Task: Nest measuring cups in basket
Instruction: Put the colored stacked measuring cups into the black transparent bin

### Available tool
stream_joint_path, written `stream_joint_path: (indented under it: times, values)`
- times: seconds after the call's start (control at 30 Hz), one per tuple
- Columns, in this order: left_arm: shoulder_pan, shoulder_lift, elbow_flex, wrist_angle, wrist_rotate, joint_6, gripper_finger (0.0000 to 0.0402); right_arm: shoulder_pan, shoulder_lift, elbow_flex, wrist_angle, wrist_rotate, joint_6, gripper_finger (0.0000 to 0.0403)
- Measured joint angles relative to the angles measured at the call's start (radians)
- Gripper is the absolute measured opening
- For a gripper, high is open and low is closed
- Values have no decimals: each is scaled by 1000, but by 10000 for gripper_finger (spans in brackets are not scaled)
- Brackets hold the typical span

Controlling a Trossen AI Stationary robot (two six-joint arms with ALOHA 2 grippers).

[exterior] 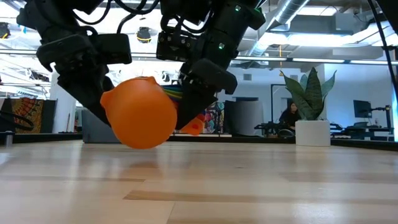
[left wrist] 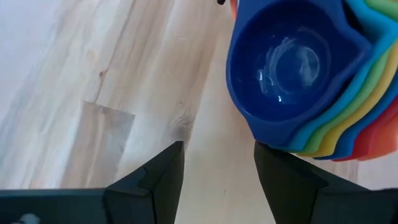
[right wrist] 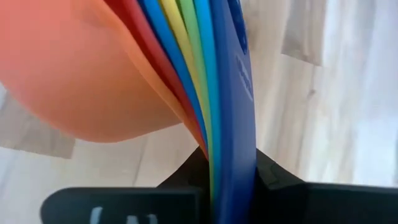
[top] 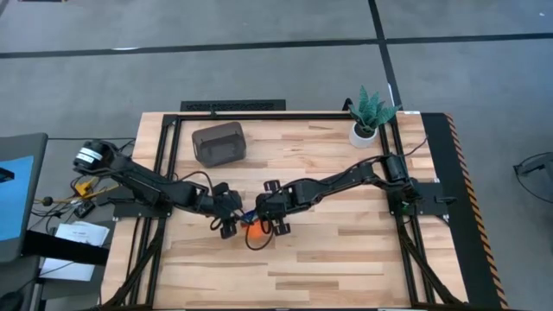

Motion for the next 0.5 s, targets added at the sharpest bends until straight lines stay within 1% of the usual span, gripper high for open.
stream_joint_path:
  times: [0.1, 0.2, 0.3, 0.4, 0.5]
  values:
    - [10, -29, 0, -31, -1, -7, 185, 1, 0, 0, 5, 48, 0, 59]
    - [25, -93, 2, -113, -26, -45, 185, 0, -1, 2, 9, 115, -11, 58]
    - [36, -200, 3, -229, -72, -94, 185, 0, -4, 19, -15, 200, -40, 58]
    - [46, -337, 3, -320, -118, -130, 185, -8, -8, 60, -19, 280, -86, 58]
    - [55, -479, 3, -383, -183, -179, 185, -30, -8, 112, -24, 322, -133, 58]
